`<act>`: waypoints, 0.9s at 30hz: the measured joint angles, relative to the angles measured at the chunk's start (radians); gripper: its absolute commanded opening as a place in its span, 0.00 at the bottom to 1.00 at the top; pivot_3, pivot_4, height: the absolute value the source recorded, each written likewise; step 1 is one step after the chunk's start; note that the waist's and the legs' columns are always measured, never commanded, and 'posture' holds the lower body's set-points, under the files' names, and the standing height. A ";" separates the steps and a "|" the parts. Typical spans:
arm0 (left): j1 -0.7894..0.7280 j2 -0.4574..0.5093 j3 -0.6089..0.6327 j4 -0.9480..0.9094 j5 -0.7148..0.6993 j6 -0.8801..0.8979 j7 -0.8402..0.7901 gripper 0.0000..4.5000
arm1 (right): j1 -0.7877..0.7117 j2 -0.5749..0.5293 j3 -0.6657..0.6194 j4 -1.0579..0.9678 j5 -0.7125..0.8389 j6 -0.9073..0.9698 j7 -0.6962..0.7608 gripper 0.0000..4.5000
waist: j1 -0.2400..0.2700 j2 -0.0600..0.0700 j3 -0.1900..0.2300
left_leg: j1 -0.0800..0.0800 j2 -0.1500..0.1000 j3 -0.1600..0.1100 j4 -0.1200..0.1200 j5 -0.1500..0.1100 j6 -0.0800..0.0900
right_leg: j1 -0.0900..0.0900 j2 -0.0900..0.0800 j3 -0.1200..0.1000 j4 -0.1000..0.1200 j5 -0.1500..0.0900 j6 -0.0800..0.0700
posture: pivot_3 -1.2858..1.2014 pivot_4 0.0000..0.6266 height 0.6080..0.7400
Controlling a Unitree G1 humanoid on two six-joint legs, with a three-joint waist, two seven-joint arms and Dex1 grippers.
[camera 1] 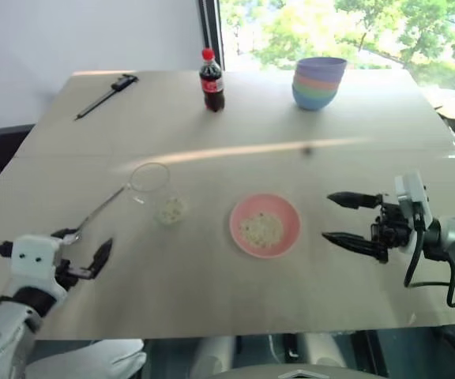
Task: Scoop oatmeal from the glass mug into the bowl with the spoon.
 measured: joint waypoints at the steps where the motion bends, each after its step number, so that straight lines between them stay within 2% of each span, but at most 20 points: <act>1: -0.023 0.024 0.007 0.036 -0.003 0.009 -0.025 0.99 | -0.018 0.000 0.012 -0.019 0.004 0.007 -0.001 1.00 | -0.001 0.000 0.000 | 0.000 0.000 0.000 0.000 0.000 0.000 | 0.000 0.000 0.000 0.000 0.000 0.000 | 0.52 0.24 1.00; 9: -0.172 0.158 0.002 0.284 0.002 0.049 -0.181 0.99 | -0.048 0.020 0.067 -0.070 0.006 0.015 -0.023 1.00 | 0.002 -0.001 0.000 | -0.004 0.000 -0.001 -0.003 0.000 -0.001 | -0.003 -0.006 0.000 -0.004 0.000 0.000 | 0.52 0.24 1.00; 19: -0.453 0.264 -0.170 0.673 0.107 -0.009 -0.331 0.99 | -0.051 0.049 0.073 -0.071 -0.006 0.012 -0.051 1.00 | 0.003 0.000 0.000 | -0.002 -0.002 -0.002 -0.010 0.001 -0.002 | -0.003 -0.008 0.001 -0.005 0.001 0.000 | 0.52 0.24 1.00; 26: -0.574 0.287 -0.255 0.825 0.138 -0.059 -0.441 0.33 | -0.068 0.056 0.074 -0.067 -0.017 0.010 -0.052 1.00 | 0.001 0.003 -0.002 | 0.001 -0.002 -0.002 -0.010 0.002 -0.003 | -0.003 -0.008 0.001 0.000 0.000 -0.001 | 0.52 0.24 1.00; 27: -0.574 0.287 -0.262 0.831 0.144 -0.080 -0.446 0.19 | -0.068 0.059 0.074 -0.067 -0.021 0.010 -0.053 1.00 | 0.000 0.003 -0.002 | 0.002 -0.002 -0.002 -0.010 0.002 -0.003 | -0.003 -0.008 0.002 0.001 0.000 -0.001 | 0.52 0.24 1.00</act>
